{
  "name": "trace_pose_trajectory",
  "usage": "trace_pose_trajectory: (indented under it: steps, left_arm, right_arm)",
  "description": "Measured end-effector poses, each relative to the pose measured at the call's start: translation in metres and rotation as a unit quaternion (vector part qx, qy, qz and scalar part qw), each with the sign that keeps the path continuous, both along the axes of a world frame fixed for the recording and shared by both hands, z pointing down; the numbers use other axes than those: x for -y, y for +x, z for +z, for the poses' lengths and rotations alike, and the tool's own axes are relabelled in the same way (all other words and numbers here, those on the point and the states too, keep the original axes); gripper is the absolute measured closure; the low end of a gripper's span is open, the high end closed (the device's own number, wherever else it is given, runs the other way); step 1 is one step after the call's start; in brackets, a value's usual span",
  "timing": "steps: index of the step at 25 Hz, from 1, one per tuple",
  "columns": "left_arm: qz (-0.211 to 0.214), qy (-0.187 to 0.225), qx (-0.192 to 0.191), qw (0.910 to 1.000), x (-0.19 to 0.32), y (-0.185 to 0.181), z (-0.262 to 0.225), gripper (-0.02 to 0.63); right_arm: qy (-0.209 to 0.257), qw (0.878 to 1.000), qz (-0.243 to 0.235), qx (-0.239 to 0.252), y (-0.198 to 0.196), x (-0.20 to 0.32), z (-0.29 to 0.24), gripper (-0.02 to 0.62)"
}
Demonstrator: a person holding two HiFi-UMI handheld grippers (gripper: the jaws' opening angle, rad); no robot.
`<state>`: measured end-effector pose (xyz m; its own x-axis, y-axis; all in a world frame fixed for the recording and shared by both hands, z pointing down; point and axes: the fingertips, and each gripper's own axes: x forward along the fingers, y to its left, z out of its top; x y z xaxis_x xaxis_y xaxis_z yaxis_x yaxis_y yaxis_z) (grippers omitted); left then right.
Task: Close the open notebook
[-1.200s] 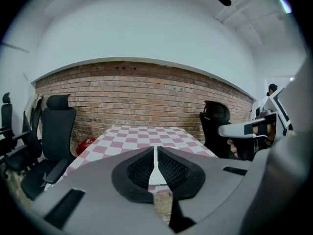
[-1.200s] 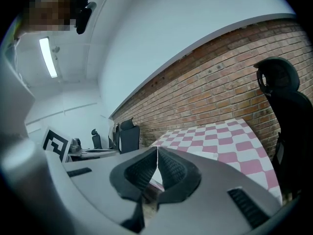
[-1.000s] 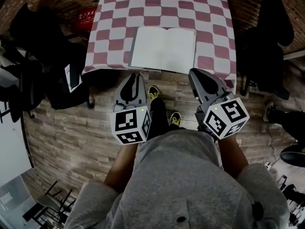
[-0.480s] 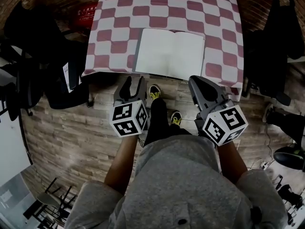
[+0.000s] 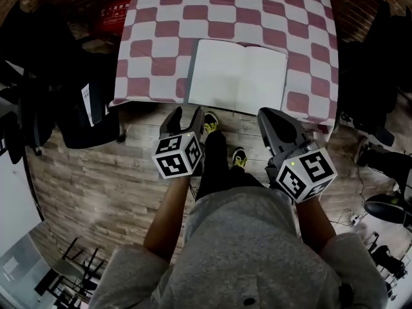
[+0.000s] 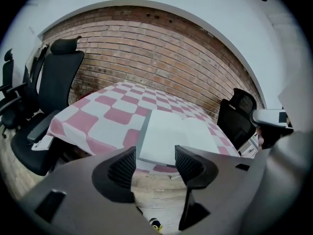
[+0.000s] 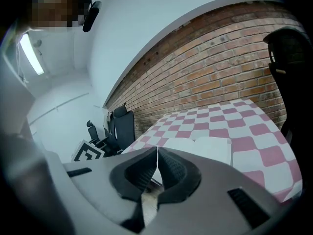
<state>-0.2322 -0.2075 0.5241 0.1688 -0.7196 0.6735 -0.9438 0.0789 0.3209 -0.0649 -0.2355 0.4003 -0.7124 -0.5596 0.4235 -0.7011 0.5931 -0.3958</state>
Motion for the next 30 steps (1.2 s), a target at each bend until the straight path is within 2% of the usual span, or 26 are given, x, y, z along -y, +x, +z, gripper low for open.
trace_pose_trajectory:
  steps: [9,16,25,30]
  left_arm:
    - [-0.01,-0.049,-0.076,0.9958,0.01,0.0,0.037,0.331]
    - [0.007,-0.091,-0.079,0.9927,0.012,0.0,0.058,0.316]
    - [0.013,-0.102,-0.069,0.9923,0.019,-0.004,0.059,0.318]
    - [0.013,-0.115,-0.102,0.988,0.015,-0.003,0.061,0.338]
  right_arm:
    - [-0.026,1.0,-0.003,-0.017,-0.016,0.009,0.023,0.569]
    - [-0.036,0.999,-0.006,-0.025,-0.024,0.015,0.032,0.569]
    - [-0.043,0.999,0.004,-0.027,-0.029,0.015,0.037,0.569]
    - [-0.043,0.999,0.003,-0.033,-0.03,0.011,0.038,0.569]
